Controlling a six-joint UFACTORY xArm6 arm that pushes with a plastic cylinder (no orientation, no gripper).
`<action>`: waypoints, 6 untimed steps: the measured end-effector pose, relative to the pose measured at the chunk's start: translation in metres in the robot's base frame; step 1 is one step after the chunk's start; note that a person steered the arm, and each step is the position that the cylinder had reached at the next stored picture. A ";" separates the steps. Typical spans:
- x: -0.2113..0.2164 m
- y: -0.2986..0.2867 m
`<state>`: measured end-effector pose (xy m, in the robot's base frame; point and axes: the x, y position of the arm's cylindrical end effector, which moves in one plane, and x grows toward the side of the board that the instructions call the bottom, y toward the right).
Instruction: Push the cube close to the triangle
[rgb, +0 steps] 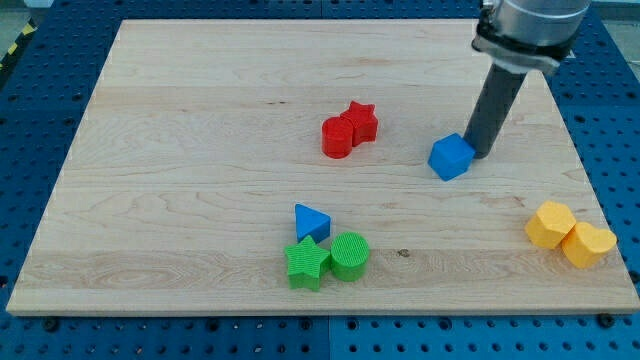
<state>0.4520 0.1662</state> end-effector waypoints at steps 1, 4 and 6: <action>0.022 -0.022; 0.012 -0.032; 0.048 -0.068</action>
<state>0.5001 0.0977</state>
